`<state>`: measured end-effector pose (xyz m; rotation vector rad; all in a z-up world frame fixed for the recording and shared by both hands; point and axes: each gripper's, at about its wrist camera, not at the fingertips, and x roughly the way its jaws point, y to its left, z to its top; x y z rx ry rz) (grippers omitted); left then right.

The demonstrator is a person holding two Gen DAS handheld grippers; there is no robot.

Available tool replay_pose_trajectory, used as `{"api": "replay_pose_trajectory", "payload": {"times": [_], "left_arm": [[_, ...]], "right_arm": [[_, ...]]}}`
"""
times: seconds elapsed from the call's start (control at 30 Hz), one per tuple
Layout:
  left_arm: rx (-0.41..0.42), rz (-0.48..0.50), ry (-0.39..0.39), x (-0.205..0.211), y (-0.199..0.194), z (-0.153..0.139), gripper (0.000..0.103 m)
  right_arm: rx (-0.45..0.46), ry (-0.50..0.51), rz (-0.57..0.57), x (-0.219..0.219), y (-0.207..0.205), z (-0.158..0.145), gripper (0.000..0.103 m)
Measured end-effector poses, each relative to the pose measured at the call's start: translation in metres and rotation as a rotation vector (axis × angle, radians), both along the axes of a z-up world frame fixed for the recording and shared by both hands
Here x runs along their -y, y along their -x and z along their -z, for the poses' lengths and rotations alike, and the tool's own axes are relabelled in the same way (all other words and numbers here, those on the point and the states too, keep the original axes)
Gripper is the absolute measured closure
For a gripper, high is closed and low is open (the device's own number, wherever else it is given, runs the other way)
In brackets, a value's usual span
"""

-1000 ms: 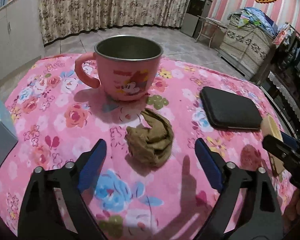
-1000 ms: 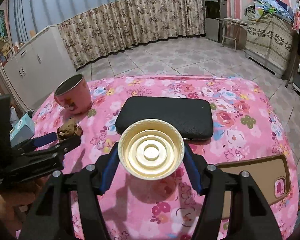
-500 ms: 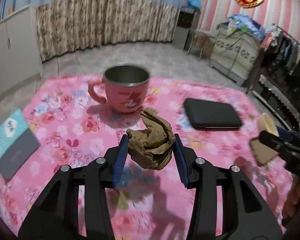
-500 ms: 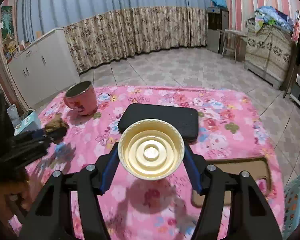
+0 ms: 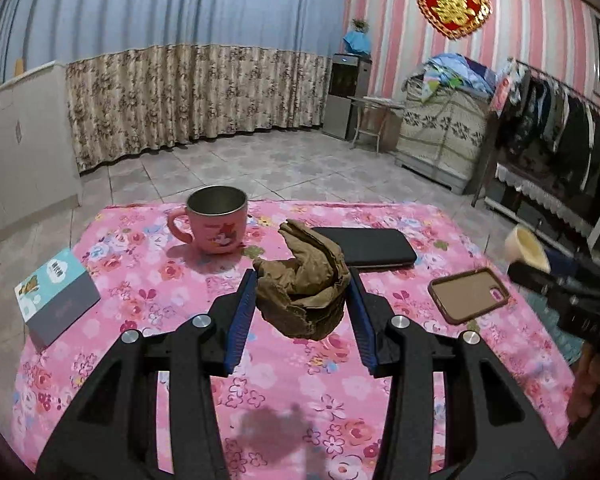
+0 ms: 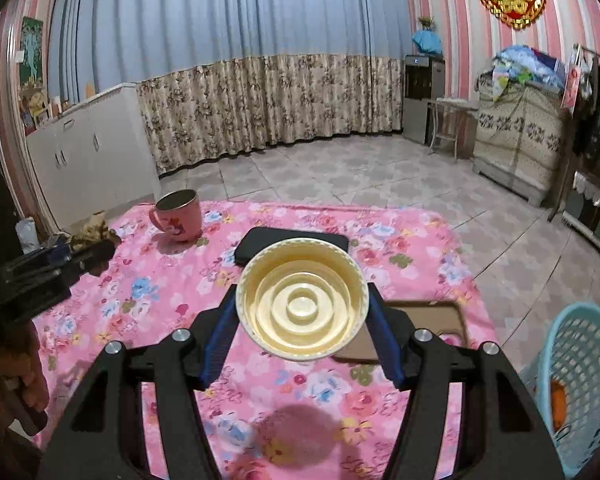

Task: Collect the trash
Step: 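Lift brown paper and cream lid and carry them over the blue basket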

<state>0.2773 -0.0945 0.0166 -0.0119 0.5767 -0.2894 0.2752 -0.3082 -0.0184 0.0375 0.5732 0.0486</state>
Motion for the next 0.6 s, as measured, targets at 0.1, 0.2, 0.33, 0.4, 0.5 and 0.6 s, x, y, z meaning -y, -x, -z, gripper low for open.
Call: {"api": "replay_pose_trajectory", "payload": {"times": [0.1, 0.2, 0.33, 0.4, 0.5, 0.6], "left_arm": [[-0.003, 0.007, -0.003, 0.005, -0.003, 0.001, 0.060], [0.002, 0.016, -0.009, 0.010, -0.003, 0.001, 0.060], [0.001, 0.040, -0.013, 0.017, 0.001, 0.001, 0.060], [-0.008, 0.068, 0.019, 0.024, 0.002, -0.001, 0.060], [0.011, 0.117, 0.018, 0.052, 0.004, -0.012, 0.060], [0.017, 0.190, 0.049, 0.094, 0.006, -0.023, 0.060]], "right_arm": [[0.006, -0.012, -0.002, 0.005, -0.001, -0.003, 0.042], [0.013, -0.016, 0.006, 0.011, -0.001, -0.005, 0.042], [0.019, -0.036, 0.025, 0.024, 0.003, -0.008, 0.042], [0.041, -0.047, 0.033, 0.036, 0.010, -0.017, 0.042], [0.095, -0.041, 0.080, 0.064, 0.028, -0.039, 0.042], [0.120, 0.040, 0.196, 0.099, 0.052, -0.055, 0.042]]}}
